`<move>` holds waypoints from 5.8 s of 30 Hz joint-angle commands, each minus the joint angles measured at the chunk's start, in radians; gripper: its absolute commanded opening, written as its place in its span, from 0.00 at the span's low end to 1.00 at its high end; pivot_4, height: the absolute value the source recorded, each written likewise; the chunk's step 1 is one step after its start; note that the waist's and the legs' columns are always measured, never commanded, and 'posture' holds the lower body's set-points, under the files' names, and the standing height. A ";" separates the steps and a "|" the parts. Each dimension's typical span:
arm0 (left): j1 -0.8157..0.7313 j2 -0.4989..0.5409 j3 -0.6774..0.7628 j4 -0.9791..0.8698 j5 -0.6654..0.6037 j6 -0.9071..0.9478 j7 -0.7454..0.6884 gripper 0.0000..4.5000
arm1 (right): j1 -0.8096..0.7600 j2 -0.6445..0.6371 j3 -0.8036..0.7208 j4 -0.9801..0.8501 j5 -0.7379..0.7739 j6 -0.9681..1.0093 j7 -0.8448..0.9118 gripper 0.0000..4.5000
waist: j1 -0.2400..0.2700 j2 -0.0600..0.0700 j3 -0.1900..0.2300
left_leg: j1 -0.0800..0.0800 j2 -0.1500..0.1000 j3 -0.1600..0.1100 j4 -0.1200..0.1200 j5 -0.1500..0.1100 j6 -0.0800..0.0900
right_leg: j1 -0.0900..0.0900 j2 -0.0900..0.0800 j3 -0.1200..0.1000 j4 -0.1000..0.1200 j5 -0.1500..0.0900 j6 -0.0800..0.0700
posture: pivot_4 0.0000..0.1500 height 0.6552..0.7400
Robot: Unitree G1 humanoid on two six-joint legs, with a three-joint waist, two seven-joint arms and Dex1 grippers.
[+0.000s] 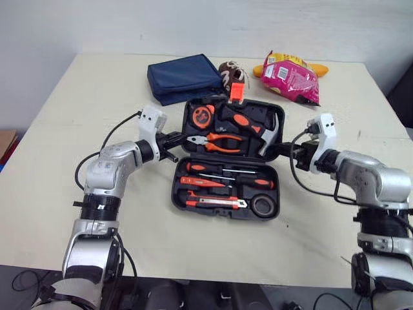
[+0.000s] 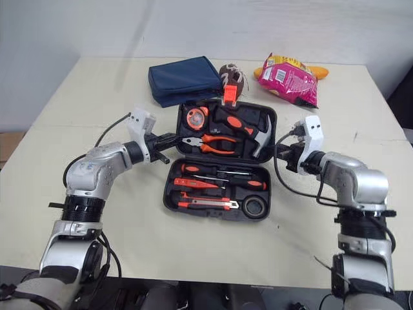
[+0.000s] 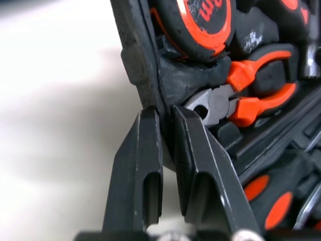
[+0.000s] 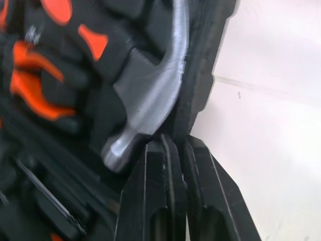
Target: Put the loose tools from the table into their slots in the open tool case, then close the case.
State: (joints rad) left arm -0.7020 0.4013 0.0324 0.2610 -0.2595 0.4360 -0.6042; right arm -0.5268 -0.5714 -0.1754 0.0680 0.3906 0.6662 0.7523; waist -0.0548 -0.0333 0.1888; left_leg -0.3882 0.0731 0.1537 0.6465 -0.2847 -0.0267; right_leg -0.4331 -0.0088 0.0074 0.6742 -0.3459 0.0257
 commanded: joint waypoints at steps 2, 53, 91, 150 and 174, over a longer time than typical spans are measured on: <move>0.053 0.033 0.024 0.036 0.111 -0.446 0.020 0.01 | 0.077 0.002 0.027 0.014 -0.119 -0.466 0.053 0.00 | -0.003 0.000 0.000 | 0.000 0.000 0.002 0.000 -0.001 0.002 | 0.000 0.000 0.001 -0.001 0.000 0.000 | 1.00 1.00; -0.282 -0.012 -0.144 0.738 0.232 -0.722 -0.355 0.01 | 0.605 -0.286 0.189 -0.256 -0.050 -0.572 0.217 0.00 | 0.017 -0.005 -0.001 | 0.019 0.000 0.001 0.005 -0.002 0.005 | 0.023 0.000 0.001 -0.003 0.003 0.004 | 1.00 1.00; 0.159 0.135 -0.062 -0.282 -0.065 -0.252 -0.449 0.01 | 0.401 -0.142 0.061 -0.365 0.105 -0.400 0.244 0.00 | 0.005 -0.003 0.000 | 0.019 0.001 -0.003 0.003 -0.001 0.002 | 0.021 0.000 0.000 0.003 0.001 0.000 | 1.00 1.00; 0.081 0.033 -0.410 0.104 0.228 -0.406 -0.516 0.01 | 0.263 0.008 0.279 -0.407 -0.025 -0.282 0.171 0.00 | -0.014 0.003 -0.012 | 0.037 0.000 -0.005 -0.002 -0.001 0.003 | 0.040 0.001 0.000 0.000 0.001 0.000 | 1.00 1.00; 0.391 0.475 0.214 -0.078 -0.040 -0.259 -0.422 0.99 | 0.447 -0.433 -0.224 -0.157 -0.019 -0.649 0.494 1.00 | -0.028 -0.003 -0.012 | 0.033 0.000 -0.004 -0.017 -0.004 0.003 | 0.035 -0.001 -0.001 -0.016 -0.002 0.002 | 1.00 1.00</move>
State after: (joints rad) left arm -0.3152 0.8638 0.2094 0.1859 -0.3092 0.1964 -1.0412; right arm -0.0704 -0.9877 -0.3604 -0.1125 0.3814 0.1139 1.2044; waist -0.0824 -0.0360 0.1767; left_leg -0.3556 0.0731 0.1497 0.6300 -0.2890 -0.0234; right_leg -0.3982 -0.0096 0.0062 0.6576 -0.3488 0.0276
